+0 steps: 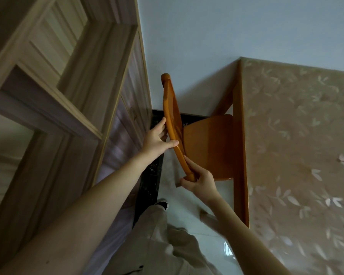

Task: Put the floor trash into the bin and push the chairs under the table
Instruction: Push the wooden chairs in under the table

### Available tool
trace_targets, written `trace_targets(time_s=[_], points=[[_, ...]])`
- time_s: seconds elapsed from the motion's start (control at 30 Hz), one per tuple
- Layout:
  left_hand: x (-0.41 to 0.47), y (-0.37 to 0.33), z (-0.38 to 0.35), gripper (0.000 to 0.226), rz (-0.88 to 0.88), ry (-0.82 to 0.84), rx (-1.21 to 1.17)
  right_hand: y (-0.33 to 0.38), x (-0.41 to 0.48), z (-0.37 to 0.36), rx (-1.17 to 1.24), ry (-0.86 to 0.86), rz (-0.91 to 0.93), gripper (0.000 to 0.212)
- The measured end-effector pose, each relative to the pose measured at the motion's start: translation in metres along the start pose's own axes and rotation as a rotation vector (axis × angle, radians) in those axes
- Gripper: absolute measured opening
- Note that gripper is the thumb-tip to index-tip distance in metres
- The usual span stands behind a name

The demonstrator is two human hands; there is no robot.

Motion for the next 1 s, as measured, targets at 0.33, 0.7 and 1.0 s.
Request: trace_targets(time_s=[0.33, 0.7, 1.0], points=[[0.049, -0.028, 0.036, 0.1, 0.013, 0.063, 0.06, 0.034, 0.042, -0.025, 0.062, -0.12, 0.052, 0.07], [0.098, -0.059, 0.031, 0.103, 0.013, 0.147, 0.114, 0.047, 0.087, -0.022, 0.094, -0.2, -0.03, 0.075], [0.127, -0.078, 0.015, 0.103, 0.0, 0.173, 0.152, 0.049, 0.111, 0.005, 0.076, -0.218, -0.028, 0.077]])
Point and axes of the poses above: each hand's wrist, its own x-axis towards the middle knuckle, its own z-axis out of the back of the hand, y = z × x, the point moved 5 cm from there along x, towards the middle knuckle, and after that the axes turned 4 degrees about z, right-handed, at the moved point
